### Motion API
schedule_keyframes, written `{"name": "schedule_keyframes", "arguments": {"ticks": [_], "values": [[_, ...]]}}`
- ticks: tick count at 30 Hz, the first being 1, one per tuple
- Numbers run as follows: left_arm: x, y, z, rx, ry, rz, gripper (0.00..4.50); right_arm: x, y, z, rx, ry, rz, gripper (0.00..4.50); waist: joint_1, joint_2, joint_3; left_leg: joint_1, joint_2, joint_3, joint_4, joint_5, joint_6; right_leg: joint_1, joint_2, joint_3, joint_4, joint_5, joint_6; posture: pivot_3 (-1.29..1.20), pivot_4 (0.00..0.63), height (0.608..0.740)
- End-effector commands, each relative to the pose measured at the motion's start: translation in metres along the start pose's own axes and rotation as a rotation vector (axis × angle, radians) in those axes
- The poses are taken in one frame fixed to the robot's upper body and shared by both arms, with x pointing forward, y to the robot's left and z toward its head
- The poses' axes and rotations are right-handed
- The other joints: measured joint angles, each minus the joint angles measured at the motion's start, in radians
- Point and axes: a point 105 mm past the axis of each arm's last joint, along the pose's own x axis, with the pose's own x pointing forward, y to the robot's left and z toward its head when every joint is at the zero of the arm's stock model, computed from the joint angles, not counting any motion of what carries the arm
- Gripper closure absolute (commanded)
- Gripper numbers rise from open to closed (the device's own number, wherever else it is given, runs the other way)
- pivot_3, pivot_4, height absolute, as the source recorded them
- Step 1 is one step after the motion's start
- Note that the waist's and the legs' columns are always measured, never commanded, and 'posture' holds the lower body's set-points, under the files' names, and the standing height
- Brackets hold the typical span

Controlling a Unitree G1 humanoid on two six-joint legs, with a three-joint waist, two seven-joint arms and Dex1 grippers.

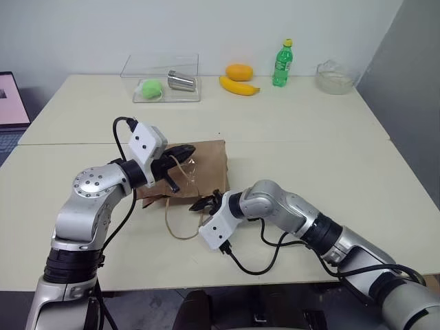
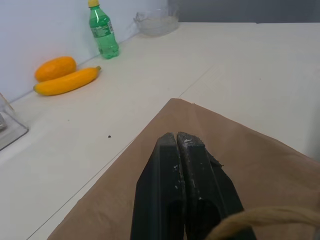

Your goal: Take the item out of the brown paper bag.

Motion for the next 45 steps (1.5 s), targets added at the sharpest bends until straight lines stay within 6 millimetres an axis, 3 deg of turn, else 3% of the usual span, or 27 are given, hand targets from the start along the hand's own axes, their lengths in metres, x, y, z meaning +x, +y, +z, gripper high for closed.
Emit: {"name": "schedule_keyframes", "arguments": {"ticks": [1, 4, 12, 26, 38, 42, 45], "values": [[0.003, 0.001, 0.012, 0.041, -0.041, 0.011, 4.50, 0.001, -0.007, 0.007, -0.022, -0.030, -0.058, 3.51, 0.000, 0.000, 0.000, 0.000, 0.000, 0.000, 0.000, 0.000, 0.000, 0.000, 0.000, 0.000, 0.000, 0.000, 0.000, 0.00, 0.150, 0.740], [0.004, 0.002, 0.011, 0.027, -0.041, 0.024, 4.50, 0.003, 0.002, 0.007, -0.020, -0.032, -0.050, 4.46, 0.001, 0.000, 0.000, 0.000, 0.000, 0.000, 0.000, 0.000, 0.000, 0.000, 0.000, 0.000, 0.000, 0.000, 0.000, 0.00, 0.150, 0.740], [0.009, 0.024, 0.024, -0.040, -0.076, 0.137, 4.50, 0.006, 0.028, 0.000, -0.019, 0.002, -0.005, 4.46, 0.002, -0.001, 0.000, 0.000, -0.001, 0.000, 0.000, 0.000, 0.000, 0.000, 0.000, 0.000, 0.000, 0.000, 0.000, 0.00, 0.150, 0.740], [0.020, 0.062, 0.061, -0.075, -0.151, 0.291, 4.50, 0.004, 0.091, -0.014, -0.054, 0.065, 0.164, 4.46, 0.004, -0.002, -0.001, 0.000, -0.003, 0.000, 0.000, 0.001, -0.001, 0.001, -0.001, 0.000, -0.001, 0.000, 0.001, 0.00, 0.150, 0.740], [0.022, 0.073, 0.084, -0.048, -0.206, 0.304, 4.50, 0.004, 0.116, -0.021, -0.074, 0.076, 0.231, 4.46, 0.003, 0.000, -0.007, 0.006, -0.004, 0.000, 0.000, 0.001, -0.002, 0.008, -0.003, 0.000, -0.003, -0.003, 0.005, 0.00, 0.150, 0.740], [0.022, 0.076, 0.091, -0.031, -0.219, 0.302, 4.50, 0.001, 0.116, -0.030, -0.068, 0.096, 0.225, 4.46, 0.003, -0.002, -0.008, 0.011, -0.005, 0.000, -0.001, 0.001, -0.002, 0.014, -0.003, 0.000, -0.004, -0.003, 0.005, 0.00, 0.150, 0.740], [0.021, 0.075, 0.096, -0.023, -0.232, 0.283, 4.50, -0.007, 0.104, -0.037, -0.028, 0.109, 0.168, 4.46, 0.003, -0.004, -0.009, 0.013, -0.006, 0.000, -0.001, 0.001, -0.002, 0.016, -0.004, 0.000, -0.004, -0.003, 0.005, 0.00, 0.150, 0.740]]}}
